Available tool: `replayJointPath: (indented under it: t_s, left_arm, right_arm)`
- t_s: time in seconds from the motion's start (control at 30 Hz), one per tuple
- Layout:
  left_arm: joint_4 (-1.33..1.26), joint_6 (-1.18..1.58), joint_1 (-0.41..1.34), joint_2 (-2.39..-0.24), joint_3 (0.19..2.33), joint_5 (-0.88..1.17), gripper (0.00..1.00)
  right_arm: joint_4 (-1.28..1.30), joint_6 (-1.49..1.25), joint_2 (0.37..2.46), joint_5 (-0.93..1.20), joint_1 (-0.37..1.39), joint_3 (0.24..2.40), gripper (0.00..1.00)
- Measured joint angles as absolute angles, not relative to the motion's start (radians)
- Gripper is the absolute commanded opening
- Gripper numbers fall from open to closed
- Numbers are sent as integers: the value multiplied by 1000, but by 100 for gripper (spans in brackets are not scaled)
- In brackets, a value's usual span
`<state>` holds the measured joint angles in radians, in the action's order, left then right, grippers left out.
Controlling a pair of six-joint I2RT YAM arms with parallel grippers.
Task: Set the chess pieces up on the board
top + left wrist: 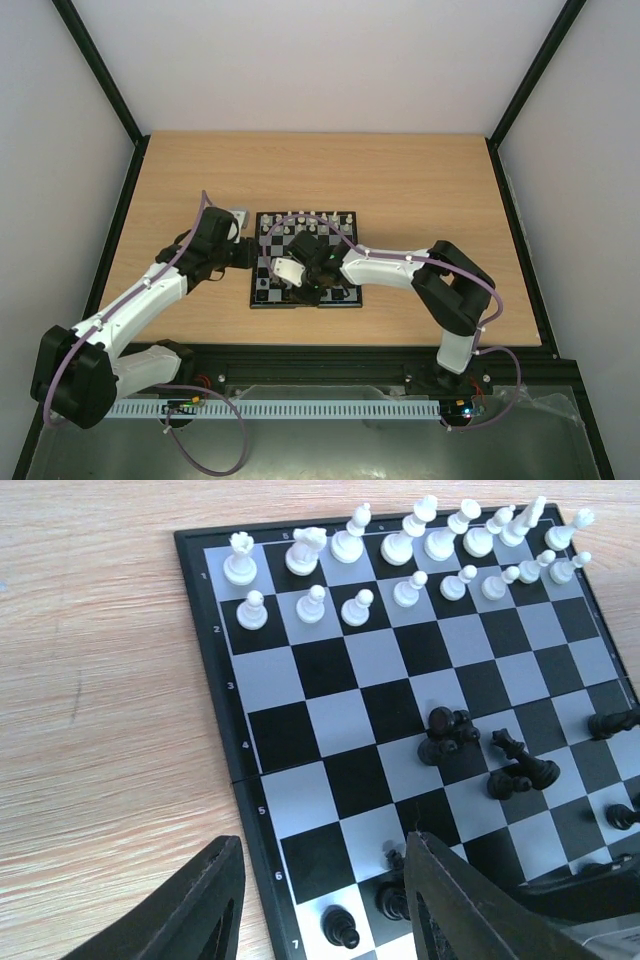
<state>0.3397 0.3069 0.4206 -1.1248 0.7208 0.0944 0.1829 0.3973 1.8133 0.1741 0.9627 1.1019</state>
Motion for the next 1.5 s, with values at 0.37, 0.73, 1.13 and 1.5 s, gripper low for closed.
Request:
replayJointPath:
  t_s: [0.37, 0.73, 1.13, 1.5]
  left_arm:
    - [292, 374, 414, -1156, 717, 283, 47]
    - [101, 548, 400, -1235, 698, 659, 41]
    - [-12, 637, 398, -1315, 646, 838, 36]
    - [-112, 675, 398, -1372, 638, 934, 30]
  right_arm:
    - [181, 440, 1625, 102, 943, 1056, 30]
    - [177, 492, 1564, 22, 943, 1058, 31]
    - [177, 493, 1549, -7, 943, 1089, 31]
    - [184, 490, 1548, 19, 943, 1105, 31]
